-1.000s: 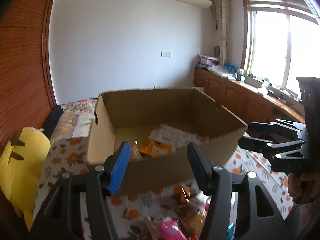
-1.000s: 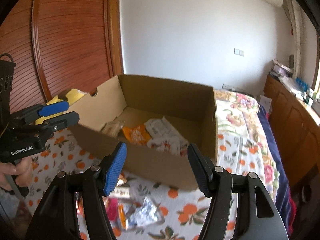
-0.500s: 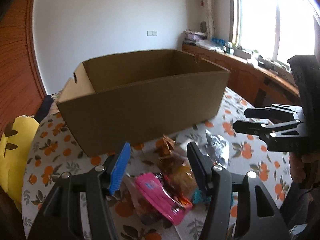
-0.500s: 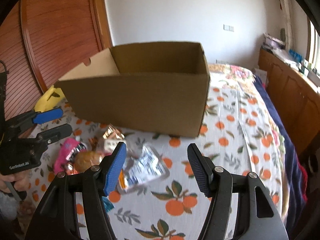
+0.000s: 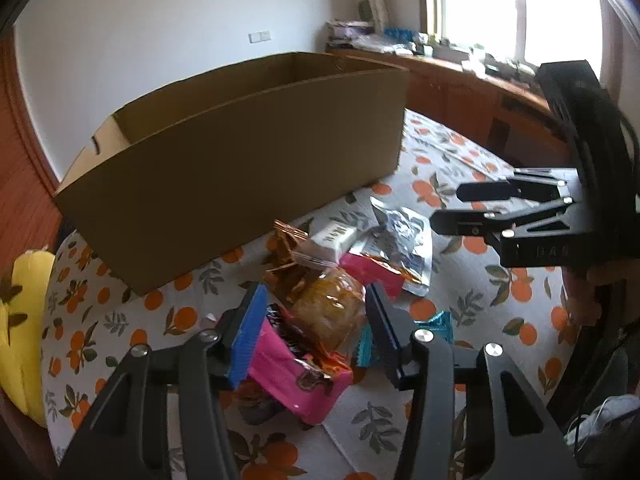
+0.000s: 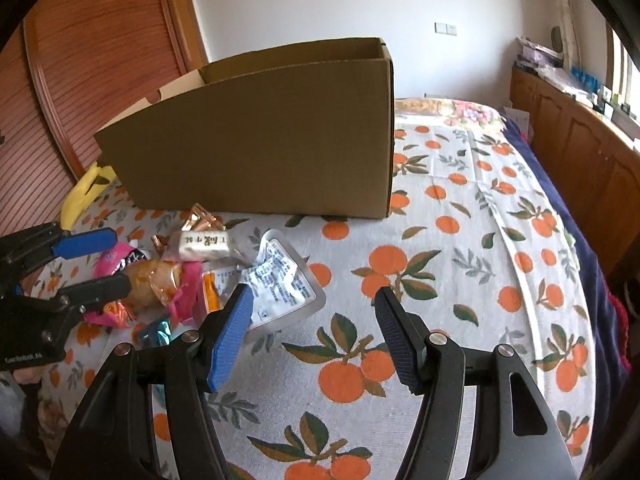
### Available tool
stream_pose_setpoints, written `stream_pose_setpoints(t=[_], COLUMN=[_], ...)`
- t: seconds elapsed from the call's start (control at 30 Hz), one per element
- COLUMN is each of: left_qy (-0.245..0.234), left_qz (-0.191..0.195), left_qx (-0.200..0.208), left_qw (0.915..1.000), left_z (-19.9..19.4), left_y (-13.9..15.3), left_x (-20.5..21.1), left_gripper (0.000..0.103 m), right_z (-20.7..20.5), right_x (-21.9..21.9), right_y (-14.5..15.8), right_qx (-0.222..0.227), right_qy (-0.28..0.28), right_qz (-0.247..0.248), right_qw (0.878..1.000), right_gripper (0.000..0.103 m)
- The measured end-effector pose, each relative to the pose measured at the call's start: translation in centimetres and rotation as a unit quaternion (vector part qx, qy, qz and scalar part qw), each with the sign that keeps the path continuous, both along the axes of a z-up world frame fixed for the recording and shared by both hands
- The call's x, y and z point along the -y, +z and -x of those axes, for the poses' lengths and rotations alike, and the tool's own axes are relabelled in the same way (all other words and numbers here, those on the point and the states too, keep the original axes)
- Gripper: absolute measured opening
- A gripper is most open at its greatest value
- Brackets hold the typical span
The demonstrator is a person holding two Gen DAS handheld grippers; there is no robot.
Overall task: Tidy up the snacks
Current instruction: 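Move both tools back to the remaining snack pile, then grasp the red-topped bread bag with the left tool while the right tool grasps the silver pouch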
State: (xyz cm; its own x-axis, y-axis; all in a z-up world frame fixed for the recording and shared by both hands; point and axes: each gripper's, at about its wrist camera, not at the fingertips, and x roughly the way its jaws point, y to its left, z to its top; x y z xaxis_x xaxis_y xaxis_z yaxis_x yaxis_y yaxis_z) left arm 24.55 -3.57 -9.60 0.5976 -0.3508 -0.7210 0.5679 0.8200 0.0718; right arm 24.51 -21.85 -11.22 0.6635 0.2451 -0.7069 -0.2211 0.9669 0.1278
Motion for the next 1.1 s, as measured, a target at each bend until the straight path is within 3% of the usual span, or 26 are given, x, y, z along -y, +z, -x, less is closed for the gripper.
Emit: stream_pose_setpoints(t=[0.2, 0.63, 0.73, 0.8, 0.87, 1.1], left_qy=[-0.02, -0.032, -0.027, -0.024, -0.016, 0.02], left_qz=[-0.05, -0.092, -0.077, -0.064, -0.057, -0.01], left_qx=[-0.01, -0.043, -0.043, -0.052, -0.054, -0.032], left_qw=[0.9985, 0.9943, 0.9957, 0.9963, 0.9968, 0.9992], left_z=[-0.5, -2.4, -2.3, -2.3, -2.3, -0.8], left_y=[-1.2, -2.8, -2.7, -2.6, -2.5, -1.1], left_x=[1.5, 2.9, 2.4, 1.9, 1.3, -1.3], left_gripper=[0.051, 0.059, 0.057, 0.041, 0.038, 0.038], right_z=[0.3, 0.4, 0.4, 0.4, 0.5, 0.4], right_x=[-0.2, 0.6, 0.5, 0.3, 0.0, 0.0], right_y=[-0.3, -1.4, -1.4, -1.5, -1.5, -1.7], right_qx=[-0.006, -0.017, -0.019, -0.021, -0.022, -0.032], right_qy=[0.011, 0.021, 0.032, 0.038, 0.044, 0.05], right_qz=[-0.008, -0.035, -0.036, -0.034, -0.03, -0.035], right_qw=[1.0, 0.999, 0.999, 0.998, 0.998, 0.998], right_gripper=[0.065, 0.065, 0.065, 0.065, 0.065, 0.065])
